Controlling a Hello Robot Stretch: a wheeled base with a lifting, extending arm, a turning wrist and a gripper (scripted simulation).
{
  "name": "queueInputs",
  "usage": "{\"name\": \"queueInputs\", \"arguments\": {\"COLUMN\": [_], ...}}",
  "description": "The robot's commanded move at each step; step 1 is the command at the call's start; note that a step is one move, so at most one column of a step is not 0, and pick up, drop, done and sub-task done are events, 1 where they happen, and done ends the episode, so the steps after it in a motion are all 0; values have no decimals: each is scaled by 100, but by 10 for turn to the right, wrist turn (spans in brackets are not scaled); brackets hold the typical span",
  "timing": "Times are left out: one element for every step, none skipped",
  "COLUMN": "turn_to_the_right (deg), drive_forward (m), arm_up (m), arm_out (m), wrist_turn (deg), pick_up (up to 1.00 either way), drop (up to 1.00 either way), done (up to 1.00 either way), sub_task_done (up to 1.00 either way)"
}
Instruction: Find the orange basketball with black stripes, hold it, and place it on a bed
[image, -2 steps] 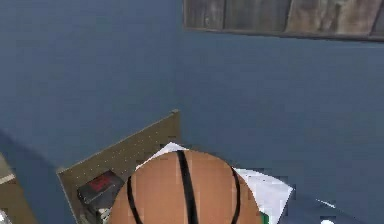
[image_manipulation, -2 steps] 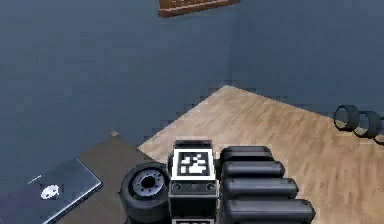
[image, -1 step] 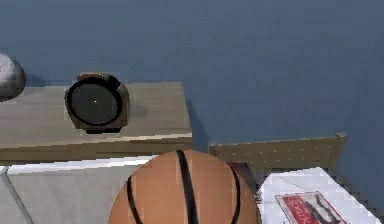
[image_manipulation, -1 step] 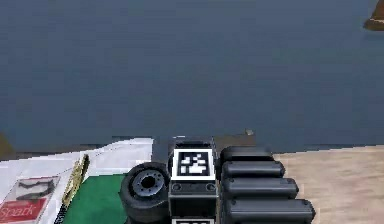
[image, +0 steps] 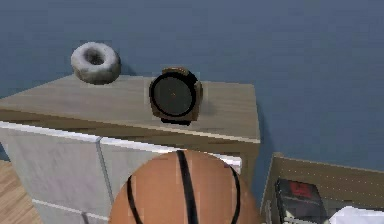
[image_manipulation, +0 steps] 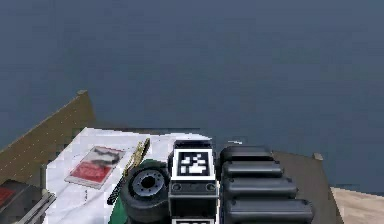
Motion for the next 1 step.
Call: {"name": "queueInputs", "arguments": {"turn_to_the_right": [0], "drive_forward": [0], "arm_up": [0], "arm_out": [48], "wrist_turn": [0], "pick_up": [0], "drop": [0], "done": [0], "sub_task_done": [0]}}
